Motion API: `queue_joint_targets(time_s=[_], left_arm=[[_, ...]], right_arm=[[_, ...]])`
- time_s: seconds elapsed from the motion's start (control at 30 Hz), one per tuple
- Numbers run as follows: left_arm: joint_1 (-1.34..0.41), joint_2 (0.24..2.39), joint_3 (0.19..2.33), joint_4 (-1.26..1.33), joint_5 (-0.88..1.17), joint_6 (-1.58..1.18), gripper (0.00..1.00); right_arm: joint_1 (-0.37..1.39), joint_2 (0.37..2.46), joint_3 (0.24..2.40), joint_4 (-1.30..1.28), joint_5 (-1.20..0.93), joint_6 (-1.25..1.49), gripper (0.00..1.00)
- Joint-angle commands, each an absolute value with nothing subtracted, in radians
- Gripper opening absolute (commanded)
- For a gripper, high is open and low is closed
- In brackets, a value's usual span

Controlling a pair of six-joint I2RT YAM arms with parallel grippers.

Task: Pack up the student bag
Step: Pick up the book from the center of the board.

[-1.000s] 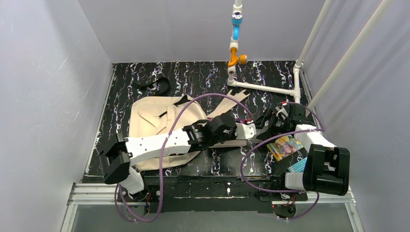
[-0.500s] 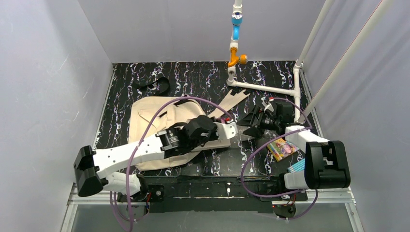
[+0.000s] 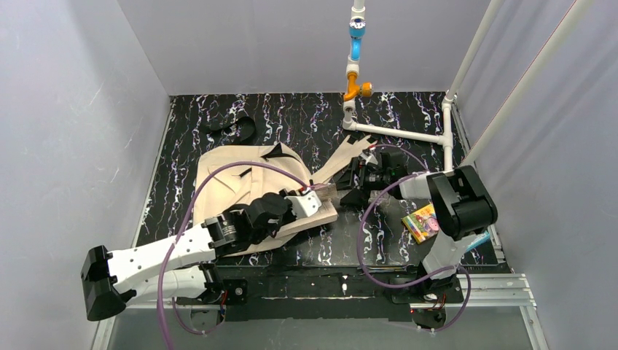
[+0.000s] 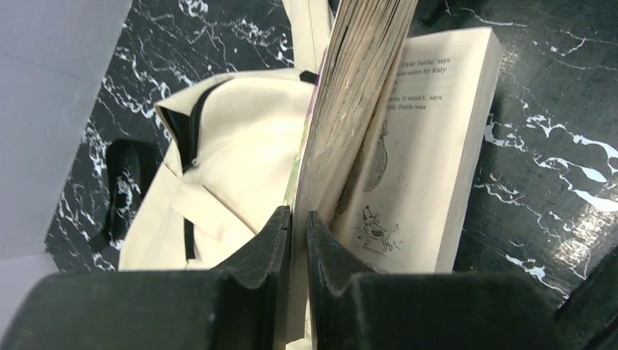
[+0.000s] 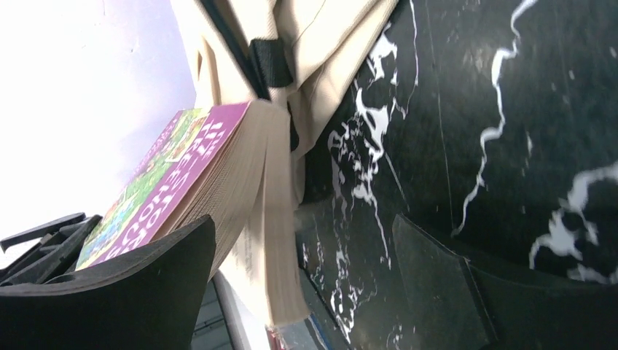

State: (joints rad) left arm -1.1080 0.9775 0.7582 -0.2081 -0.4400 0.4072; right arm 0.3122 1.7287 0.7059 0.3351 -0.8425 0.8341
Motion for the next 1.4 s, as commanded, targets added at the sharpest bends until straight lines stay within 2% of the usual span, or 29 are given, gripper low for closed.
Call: queue_joint_targets(time_s=[0.0,0.1,0.27,0.6,0.7,0.87,1.07,1.37], left_arm=[[-1.1,0.918,0.721,-0.216,-0.506,0.34,0.0],[-1.1,0.901,0.715,-0.232,-0.491,0.325,0.0],[-1.1,0.879,0.696,-0.242,-0.421,0.311,0.0],[-1.102,0.847,0.691,-0.329,-0.255,0.3,0.0],[-1.101,0.841,0.698,-0.363,-0.271,0.287,0.0],[-1.101,0.821,0.68,-0.375,-0.279,0.284,0.0],[-1.101,0.829,0.669,-0.376,-0.236,0.286,0.0],[-1.101,0.874,0.666,-0.401,-0.173,0.289,0.0]], right_arm=[[0.377,1.809,0.776,0.39,-0.876,0.844,0.98],[0.419,1.837,0.764,0.436,-0.869,0.944,0.98],[0.434,1.835,0.655,0.754,-0.861,1.268,0.99],[0.485,1.869,0.55,1.147,-0.831,1.593,0.95],[0.437,1.802,0.488,1.052,-0.824,1.531,0.98],[0.298,1.669,0.485,0.573,-0.824,1.181,0.99],[0.32,1.694,0.555,0.62,-0.852,1.17,1.0],[0.437,1.836,0.618,0.837,-0.842,1.288,1.0]])
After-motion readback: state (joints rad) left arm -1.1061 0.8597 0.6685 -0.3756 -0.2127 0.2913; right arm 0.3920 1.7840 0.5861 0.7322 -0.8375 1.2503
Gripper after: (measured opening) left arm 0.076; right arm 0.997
